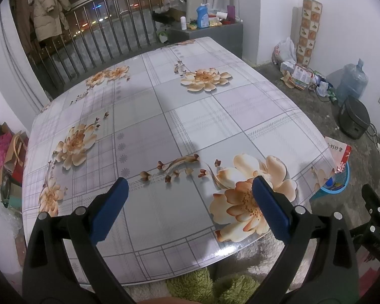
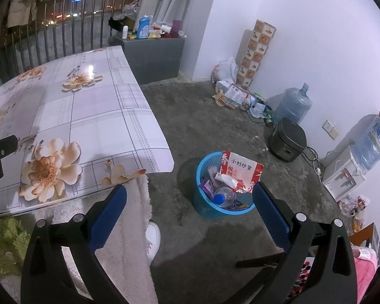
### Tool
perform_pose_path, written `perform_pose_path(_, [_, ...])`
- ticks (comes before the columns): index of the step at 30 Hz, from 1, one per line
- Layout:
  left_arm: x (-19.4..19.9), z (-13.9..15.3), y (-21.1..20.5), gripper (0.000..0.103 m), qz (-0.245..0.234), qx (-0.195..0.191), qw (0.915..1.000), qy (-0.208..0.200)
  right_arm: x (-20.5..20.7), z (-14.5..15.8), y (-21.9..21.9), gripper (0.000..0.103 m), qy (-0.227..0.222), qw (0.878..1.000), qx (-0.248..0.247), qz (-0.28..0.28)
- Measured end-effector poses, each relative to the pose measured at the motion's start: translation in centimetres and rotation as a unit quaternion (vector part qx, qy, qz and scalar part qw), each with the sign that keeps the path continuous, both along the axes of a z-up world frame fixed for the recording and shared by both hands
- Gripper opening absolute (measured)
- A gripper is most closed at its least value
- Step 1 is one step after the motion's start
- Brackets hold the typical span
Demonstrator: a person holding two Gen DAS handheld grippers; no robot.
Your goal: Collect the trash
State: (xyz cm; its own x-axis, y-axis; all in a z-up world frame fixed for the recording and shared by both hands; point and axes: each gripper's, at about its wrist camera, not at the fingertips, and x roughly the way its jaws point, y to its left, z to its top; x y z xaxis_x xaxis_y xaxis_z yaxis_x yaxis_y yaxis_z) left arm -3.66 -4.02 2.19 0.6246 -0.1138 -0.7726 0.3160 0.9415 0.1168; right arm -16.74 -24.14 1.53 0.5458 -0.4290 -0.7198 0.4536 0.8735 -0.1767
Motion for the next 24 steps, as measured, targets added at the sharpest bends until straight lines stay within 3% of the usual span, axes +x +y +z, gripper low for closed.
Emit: perform_pose_path(24, [0.00,-0.14,0.34,0.094,0.000,0.001,1.0000,0.002,-0.09,0.18,0.15,0.097,-0.002,1.000,0.000,-0.002])
